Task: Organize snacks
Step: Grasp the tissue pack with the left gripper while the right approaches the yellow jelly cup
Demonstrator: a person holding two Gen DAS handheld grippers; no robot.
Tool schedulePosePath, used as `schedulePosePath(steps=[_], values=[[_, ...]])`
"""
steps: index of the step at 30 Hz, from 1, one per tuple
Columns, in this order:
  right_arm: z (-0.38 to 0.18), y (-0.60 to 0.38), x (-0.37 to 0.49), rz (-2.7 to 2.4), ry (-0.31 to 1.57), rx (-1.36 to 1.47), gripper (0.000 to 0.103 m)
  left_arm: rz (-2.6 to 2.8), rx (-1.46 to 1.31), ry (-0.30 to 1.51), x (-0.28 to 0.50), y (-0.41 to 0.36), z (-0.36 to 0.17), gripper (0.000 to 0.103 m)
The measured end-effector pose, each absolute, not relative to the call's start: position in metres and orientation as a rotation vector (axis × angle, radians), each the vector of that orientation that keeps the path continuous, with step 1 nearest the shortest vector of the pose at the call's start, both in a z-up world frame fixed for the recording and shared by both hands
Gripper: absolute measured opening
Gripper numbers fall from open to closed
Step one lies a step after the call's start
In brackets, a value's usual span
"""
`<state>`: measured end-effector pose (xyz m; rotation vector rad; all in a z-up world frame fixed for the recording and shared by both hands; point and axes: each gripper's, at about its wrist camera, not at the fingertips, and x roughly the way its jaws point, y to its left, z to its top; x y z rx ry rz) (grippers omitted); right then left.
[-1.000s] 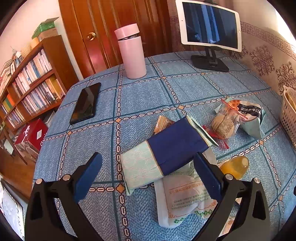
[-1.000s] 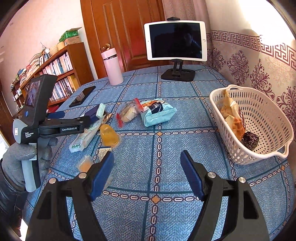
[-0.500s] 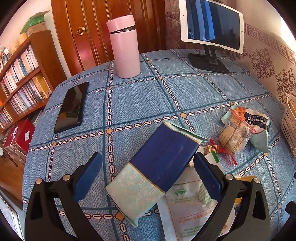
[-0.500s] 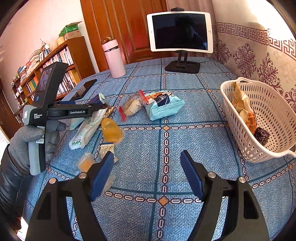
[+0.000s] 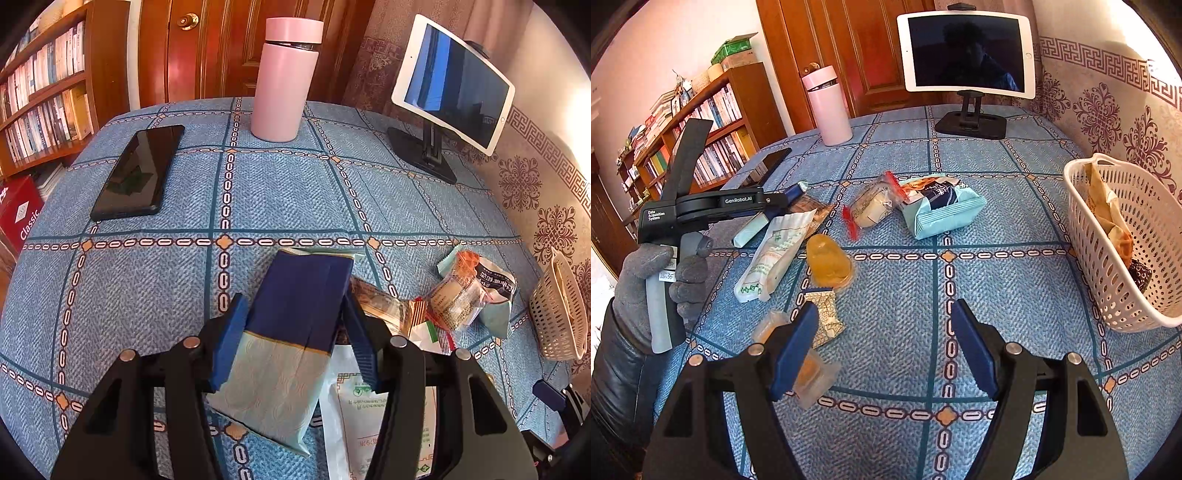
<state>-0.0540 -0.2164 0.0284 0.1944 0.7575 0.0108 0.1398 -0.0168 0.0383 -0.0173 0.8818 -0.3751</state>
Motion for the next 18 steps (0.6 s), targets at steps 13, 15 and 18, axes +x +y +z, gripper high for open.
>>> schedulePosePath(steps=[13, 15, 18], values=[[0.025, -0.186, -0.016, 0.057, 0.788, 0.145, 0.072, -0.303, -0.101, 0.874, 0.137, 0.014, 0.042, 0.052], [0.024, -0.181, -0.008, 0.065, 0.799, 0.128, 0.062, -0.294, -0.109, 0.876, 0.137, 0.017, 0.040, 0.060], [0.020, -0.171, 0.006, 0.085, 0.816, 0.108, 0.055, -0.307, -0.092, 0.880, 0.136, 0.015, 0.038, 0.062]])
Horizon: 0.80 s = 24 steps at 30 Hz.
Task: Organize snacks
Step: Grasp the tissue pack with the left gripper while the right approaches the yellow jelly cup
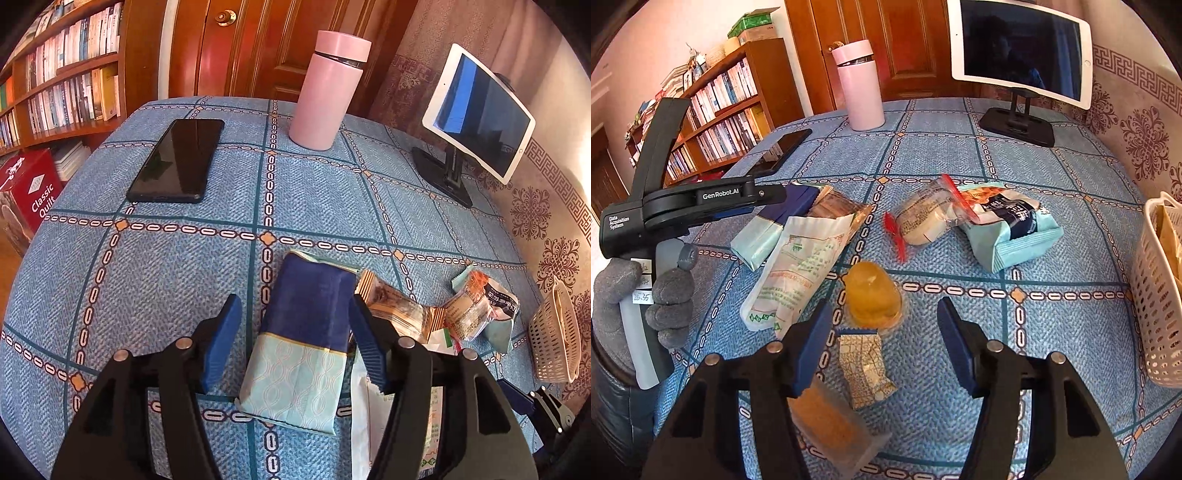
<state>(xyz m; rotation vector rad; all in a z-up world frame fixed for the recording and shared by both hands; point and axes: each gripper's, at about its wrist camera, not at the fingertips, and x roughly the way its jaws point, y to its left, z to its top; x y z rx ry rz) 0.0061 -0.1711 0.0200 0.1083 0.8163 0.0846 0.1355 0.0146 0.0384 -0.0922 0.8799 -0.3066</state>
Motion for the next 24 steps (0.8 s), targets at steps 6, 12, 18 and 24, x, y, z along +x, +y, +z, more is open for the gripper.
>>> schedulePosePath(steps=[6, 12, 18, 24], values=[[0.008, -0.164, 0.028, 0.086, 0.851, 0.090, 0.042, -0.269, 0.057, 0.869, 0.130, -0.005, 0.032, 0.063], [0.008, -0.171, 0.029, 0.067, 0.844, 0.099, 0.038, -0.279, 0.102, 0.896, 0.130, -0.014, 0.022, 0.063], [0.008, -0.178, 0.027, 0.042, 0.840, 0.111, 0.038, -0.283, 0.109, 0.894, 0.131, -0.014, 0.021, 0.063], [0.007, -0.176, 0.027, 0.039, 0.834, 0.114, 0.040, -0.279, 0.083, 0.898, 0.132, -0.008, 0.022, 0.053]])
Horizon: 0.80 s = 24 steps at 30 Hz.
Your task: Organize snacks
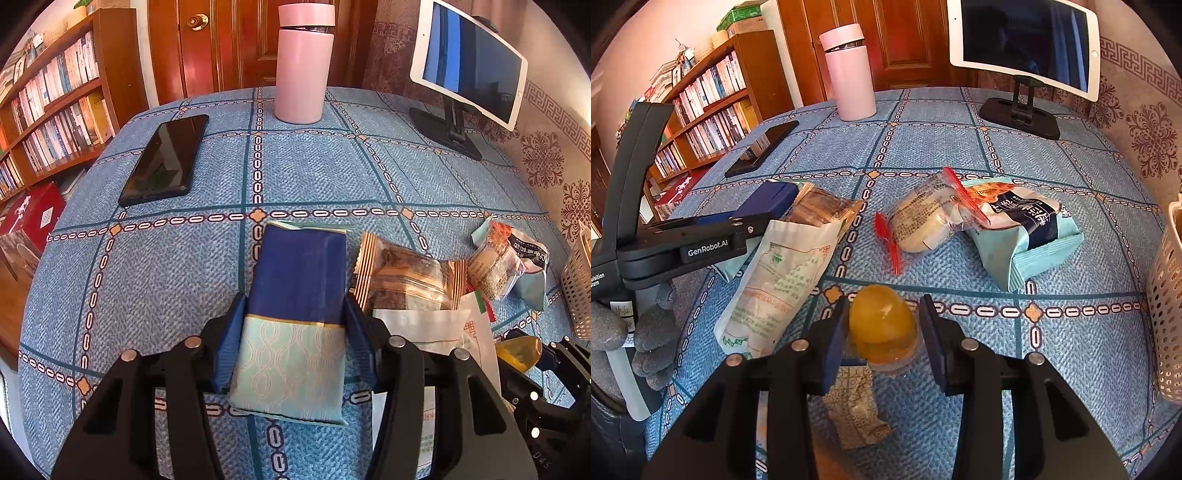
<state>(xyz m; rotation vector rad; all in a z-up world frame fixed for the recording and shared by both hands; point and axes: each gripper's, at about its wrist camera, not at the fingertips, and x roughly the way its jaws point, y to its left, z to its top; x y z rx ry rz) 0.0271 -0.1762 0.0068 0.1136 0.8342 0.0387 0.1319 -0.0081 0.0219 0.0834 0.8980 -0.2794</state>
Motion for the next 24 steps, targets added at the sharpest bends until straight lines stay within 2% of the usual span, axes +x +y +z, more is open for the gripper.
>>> schedulePosePath(steps=[13, 24], values=[[0.010, -0.172, 0.020, 0.034, 0.822, 0.105, 0.036, -0.222, 0.002, 0.768, 0.118, 0.014, 0.057, 0.052], [0.038, -0.181, -0.001, 0.023, 0.746, 0.129, 0.031, -0.212, -0.035, 0.749, 0.114, 0.019, 0.066, 0.052]])
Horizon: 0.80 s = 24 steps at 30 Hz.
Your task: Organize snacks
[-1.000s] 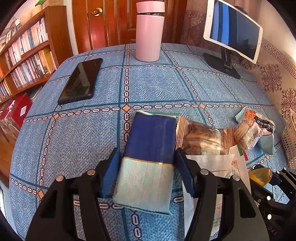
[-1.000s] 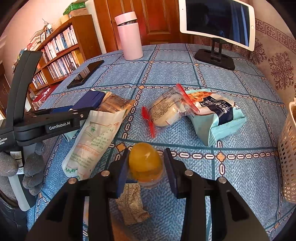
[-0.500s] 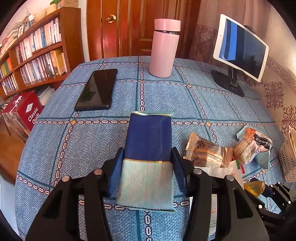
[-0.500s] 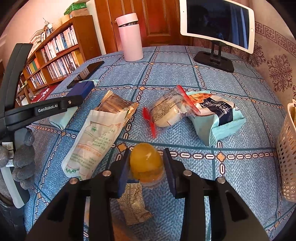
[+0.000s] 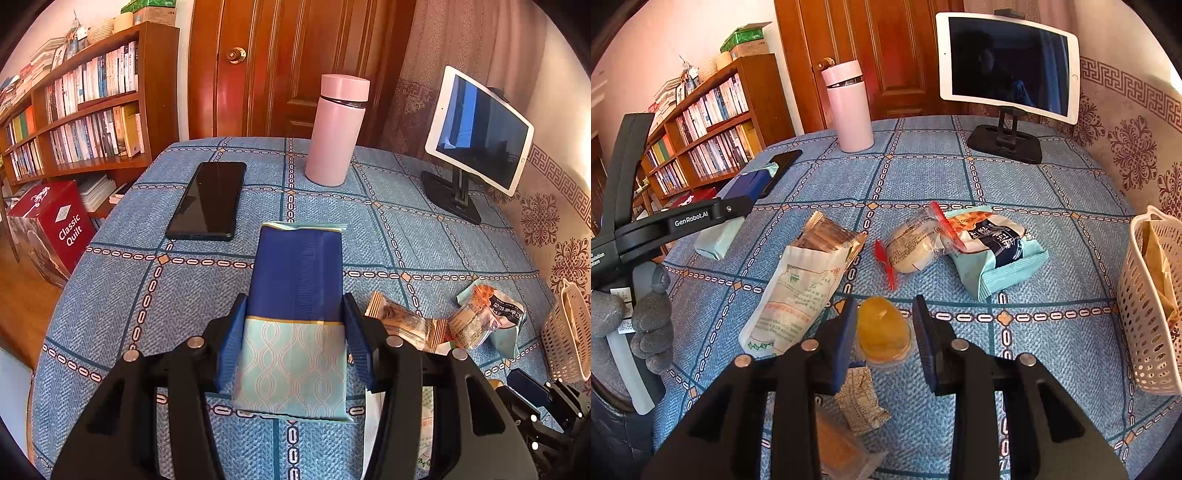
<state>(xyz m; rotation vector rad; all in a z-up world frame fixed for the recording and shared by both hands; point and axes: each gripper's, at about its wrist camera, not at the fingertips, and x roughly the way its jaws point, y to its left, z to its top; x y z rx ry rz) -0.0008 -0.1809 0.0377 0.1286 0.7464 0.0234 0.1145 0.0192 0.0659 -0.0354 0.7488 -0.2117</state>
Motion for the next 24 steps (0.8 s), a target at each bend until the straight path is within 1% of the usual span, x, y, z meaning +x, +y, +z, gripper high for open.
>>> schedulePosePath(steps=[2, 4, 6, 12, 14, 17, 19, 20, 24], values=[[0.036, -0.183, -0.001, 0.032, 0.757, 0.147, 0.033, -0.212, -0.037, 0.745, 0.114, 0.019, 0.067, 0.052], [0.031, -0.183, 0.000, 0.043, 0.777, 0.160, 0.037, -0.213, -0.036, 0.742, 0.113, 0.019, 0.068, 0.052], [0.025, -0.181, 0.003, 0.044, 0.794, 0.170, 0.046, -0.215, -0.036, 0.741, 0.112, 0.019, 0.068, 0.052], [0.005, -0.181, 0.021, 0.034, 0.846, 0.190, 0.047, -0.222, -0.034, 0.742, 0.111, 0.016, 0.067, 0.052], [0.005, -0.179, 0.024, 0.027, 0.837, 0.167, 0.047, -0.224, -0.034, 0.741, 0.111, 0.016, 0.067, 0.052], [0.006, -0.175, 0.025, 0.007, 0.834, 0.127, 0.039, -0.225, -0.031, 0.741, 0.111, 0.015, 0.066, 0.052], [0.007, -0.174, 0.021, -0.001, 0.826, 0.119, 0.039, -0.226, -0.030, 0.741, 0.111, 0.014, 0.066, 0.052], [0.008, -0.175, 0.018, 0.000, 0.820, 0.121, 0.035, -0.226, -0.030, 0.741, 0.111, 0.014, 0.066, 0.052], [0.020, -0.184, 0.004, -0.004, 0.782, 0.156, 0.035, -0.230, -0.028, 0.733, 0.109, 0.013, 0.068, 0.052]])
